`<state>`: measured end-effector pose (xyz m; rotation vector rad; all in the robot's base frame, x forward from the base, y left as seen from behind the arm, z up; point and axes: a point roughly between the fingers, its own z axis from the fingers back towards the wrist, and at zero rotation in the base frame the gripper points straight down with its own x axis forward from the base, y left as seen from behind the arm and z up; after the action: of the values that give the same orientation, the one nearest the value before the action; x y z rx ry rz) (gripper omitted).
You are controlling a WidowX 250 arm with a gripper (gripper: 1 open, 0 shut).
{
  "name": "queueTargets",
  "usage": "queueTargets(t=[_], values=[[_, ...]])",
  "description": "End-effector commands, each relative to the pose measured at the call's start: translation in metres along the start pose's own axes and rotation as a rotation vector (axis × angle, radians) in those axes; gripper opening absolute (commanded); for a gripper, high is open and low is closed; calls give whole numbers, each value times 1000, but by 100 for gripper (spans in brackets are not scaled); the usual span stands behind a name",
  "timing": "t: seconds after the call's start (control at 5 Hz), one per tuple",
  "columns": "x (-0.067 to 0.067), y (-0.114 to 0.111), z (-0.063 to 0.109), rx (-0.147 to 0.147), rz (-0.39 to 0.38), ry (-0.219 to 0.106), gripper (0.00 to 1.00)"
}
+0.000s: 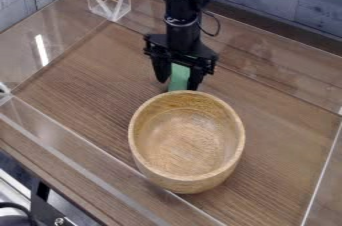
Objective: Put green stick into wooden bowl
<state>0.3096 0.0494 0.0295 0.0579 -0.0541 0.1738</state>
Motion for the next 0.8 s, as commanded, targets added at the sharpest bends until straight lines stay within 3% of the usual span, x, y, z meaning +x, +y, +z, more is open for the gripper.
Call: queueTargets(t=[0.0, 0.6], values=[[2, 4, 0, 8, -1, -20, 0], [-5, 8, -2, -2, 14, -6, 0]])
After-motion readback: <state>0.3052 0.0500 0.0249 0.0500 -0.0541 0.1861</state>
